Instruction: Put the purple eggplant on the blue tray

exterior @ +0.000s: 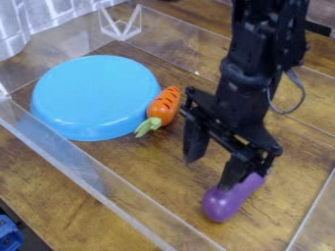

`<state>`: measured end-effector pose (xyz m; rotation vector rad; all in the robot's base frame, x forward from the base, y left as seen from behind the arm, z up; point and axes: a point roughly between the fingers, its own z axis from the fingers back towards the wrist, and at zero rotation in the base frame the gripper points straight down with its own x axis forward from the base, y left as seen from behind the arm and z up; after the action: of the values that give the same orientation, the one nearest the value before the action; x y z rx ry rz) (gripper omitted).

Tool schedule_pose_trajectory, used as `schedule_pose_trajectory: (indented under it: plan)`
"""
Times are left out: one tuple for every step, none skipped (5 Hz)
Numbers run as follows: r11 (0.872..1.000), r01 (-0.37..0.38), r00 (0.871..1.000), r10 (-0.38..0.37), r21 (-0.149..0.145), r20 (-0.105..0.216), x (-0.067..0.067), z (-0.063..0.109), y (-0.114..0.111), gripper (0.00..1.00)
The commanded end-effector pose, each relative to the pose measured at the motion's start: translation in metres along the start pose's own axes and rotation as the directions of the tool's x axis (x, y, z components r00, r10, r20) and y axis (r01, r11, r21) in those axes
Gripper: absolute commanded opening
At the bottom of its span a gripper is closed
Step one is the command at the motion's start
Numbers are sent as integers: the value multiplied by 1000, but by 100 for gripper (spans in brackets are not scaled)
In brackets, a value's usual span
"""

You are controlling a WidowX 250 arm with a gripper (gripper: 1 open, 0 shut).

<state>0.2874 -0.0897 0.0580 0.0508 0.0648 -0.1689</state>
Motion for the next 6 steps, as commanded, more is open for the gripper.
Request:
schedule_pose_trajectory:
  plan:
    - [1000,19,1000,-19,-2,24,2,-9,-8,100]
    - [1000,21,1000,-21,-6,23,5,-17,-10,100]
    - [999,37,999,-37,1,16,6,-27,-13,100]
    - [999,38,999,-38,6,18,7,-27,-11,0]
    - [999,20,998,-22,35,58,7,2,-1,0]
    - [999,14,997,-18,52,78,6,19,5,0]
